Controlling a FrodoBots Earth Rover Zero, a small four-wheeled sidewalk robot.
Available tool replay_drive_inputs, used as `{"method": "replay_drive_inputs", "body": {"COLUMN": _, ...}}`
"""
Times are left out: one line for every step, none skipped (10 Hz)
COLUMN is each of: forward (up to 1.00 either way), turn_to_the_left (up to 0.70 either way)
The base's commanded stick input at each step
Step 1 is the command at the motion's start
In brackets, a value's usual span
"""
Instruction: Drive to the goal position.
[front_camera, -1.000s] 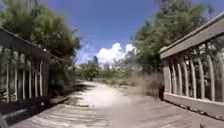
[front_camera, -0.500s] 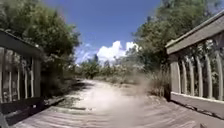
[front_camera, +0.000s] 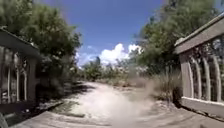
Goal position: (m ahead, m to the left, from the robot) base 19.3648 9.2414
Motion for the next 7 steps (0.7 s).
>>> {"method": "replay_drive_inputs", "body": {"forward": 0.44, "turn_to_the_left": 0.02}}
{"method": "replay_drive_inputs", "body": {"forward": 0.44, "turn_to_the_left": 0.02}}
{"method": "replay_drive_inputs", "body": {"forward": 0.44, "turn_to_the_left": 0.02}}
{"method": "replay_drive_inputs", "body": {"forward": 0.44, "turn_to_the_left": 0.02}}
{"method": "replay_drive_inputs", "body": {"forward": 0.44, "turn_to_the_left": 0.02}}
{"method": "replay_drive_inputs", "body": {"forward": 0.44, "turn_to_the_left": 0.02}}
{"method": "replay_drive_inputs", "body": {"forward": 0.44, "turn_to_the_left": 0.02}}
